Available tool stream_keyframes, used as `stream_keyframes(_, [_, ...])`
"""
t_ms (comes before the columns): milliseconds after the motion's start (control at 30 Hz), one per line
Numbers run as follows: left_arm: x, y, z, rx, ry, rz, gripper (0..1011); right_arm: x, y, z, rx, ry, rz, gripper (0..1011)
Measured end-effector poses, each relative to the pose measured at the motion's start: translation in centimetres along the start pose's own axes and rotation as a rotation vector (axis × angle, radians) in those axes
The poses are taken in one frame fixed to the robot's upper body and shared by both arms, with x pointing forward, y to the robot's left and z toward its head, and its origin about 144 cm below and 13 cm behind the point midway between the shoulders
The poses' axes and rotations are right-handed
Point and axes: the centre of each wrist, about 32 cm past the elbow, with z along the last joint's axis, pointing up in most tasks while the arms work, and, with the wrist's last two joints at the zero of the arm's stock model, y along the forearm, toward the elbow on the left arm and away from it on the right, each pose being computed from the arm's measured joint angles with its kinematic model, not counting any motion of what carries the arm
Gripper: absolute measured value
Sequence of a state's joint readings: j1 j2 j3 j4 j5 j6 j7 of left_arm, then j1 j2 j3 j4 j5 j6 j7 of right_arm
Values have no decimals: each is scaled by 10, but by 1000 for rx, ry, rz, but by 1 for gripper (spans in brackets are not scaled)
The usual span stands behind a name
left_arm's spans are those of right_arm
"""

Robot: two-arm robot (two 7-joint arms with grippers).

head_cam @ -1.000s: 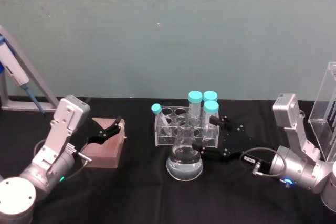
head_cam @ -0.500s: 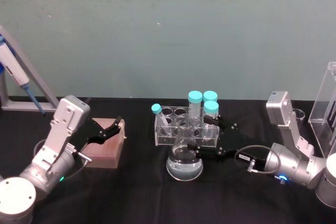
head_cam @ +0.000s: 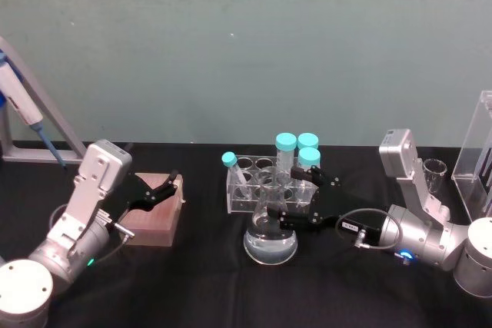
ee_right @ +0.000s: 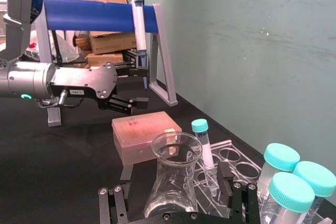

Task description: Place the experimental apparatus aside using one hand.

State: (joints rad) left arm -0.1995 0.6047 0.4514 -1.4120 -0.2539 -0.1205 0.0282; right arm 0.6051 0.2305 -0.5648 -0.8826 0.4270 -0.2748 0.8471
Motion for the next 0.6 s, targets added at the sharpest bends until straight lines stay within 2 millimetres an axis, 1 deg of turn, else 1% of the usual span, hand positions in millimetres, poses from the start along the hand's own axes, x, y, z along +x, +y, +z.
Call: stream_keyframes(600, [0, 0, 0, 0, 0, 0, 1000, 7, 13, -2, -15, 28, 13, 1000])
